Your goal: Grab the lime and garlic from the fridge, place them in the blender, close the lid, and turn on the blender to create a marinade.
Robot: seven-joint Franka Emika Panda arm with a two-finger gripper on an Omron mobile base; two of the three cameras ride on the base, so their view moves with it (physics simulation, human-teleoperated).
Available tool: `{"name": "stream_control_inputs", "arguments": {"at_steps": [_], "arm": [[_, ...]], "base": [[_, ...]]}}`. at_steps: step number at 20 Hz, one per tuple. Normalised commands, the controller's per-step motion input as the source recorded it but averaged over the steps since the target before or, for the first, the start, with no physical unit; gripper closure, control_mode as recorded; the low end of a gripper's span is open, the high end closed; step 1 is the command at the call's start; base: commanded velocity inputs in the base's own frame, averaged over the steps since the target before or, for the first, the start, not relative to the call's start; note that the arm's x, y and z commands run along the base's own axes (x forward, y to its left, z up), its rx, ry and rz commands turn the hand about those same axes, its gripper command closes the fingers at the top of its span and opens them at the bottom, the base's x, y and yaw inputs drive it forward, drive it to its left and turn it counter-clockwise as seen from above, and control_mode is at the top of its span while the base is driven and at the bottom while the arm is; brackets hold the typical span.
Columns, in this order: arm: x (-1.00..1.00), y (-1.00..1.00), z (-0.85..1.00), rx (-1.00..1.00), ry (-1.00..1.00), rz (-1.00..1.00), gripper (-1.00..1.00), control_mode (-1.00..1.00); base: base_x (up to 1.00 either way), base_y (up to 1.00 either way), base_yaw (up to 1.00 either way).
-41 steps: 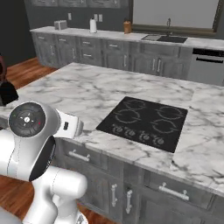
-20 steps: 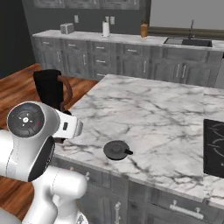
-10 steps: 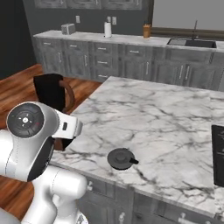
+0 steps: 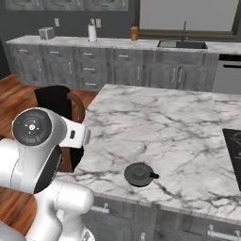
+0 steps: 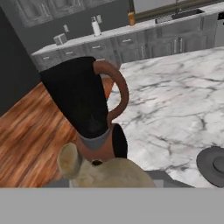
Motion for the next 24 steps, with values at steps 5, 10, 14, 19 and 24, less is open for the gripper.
{"name": "stream_control_inputs", "arguments": {"at_steps": [5,10,14,19,24], "arm": [[0.00,0.00,0.00,0.00,0.00,0.00,1.00,1.00],[0.00,0.00,0.00,0.00,0.00,0.00,1.00,1.00],[0.00,0.00,0.00,0.00,0.00,0.00,1.00,1.00],[0.00,0.00,0.00,0.00,0.00,0.00,1.00,1.00],[0.00,0.00,0.00,0.00,0.00,0.00,1.00,1.00]], "base": [[0.01,0.00,-0.16],[0.00,-0.41,0.01],[0.02,-0.44,0.03],[0.00,0.04,0.20],[-0.02,-0.04,0.17]]}}
